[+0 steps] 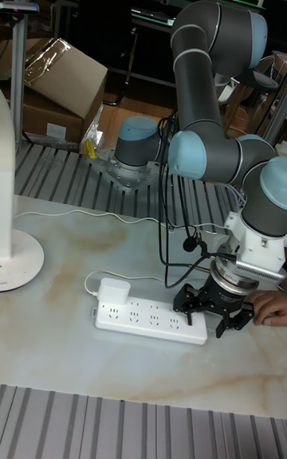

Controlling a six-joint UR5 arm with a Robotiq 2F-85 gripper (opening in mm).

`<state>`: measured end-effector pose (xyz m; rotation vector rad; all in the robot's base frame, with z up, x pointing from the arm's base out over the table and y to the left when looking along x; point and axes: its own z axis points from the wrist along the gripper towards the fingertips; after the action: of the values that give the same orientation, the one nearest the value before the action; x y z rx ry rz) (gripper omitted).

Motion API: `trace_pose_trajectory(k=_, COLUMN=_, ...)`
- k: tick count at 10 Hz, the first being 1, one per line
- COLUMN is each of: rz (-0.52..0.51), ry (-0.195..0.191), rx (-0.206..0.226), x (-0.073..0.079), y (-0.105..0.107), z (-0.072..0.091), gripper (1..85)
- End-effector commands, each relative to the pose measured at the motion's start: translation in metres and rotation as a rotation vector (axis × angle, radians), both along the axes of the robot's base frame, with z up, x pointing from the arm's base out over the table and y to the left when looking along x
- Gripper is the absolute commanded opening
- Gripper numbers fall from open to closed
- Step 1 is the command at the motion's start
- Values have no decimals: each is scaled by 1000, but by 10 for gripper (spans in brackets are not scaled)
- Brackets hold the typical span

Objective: Plug in the power cord of the desk lamp, turn on the socket, and light up the desk lamp

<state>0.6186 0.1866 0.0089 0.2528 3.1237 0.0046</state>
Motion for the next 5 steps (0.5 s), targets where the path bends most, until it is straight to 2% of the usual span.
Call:
trace_pose_trajectory(k=1, rz=-8, ry=1, rx=19, x=-1, y=3, z=1, gripper=620)
trace_pose_trajectory(k=5, rz=18, ry=21, rx=25, x=-5, y=-1, z=8, gripper=617)
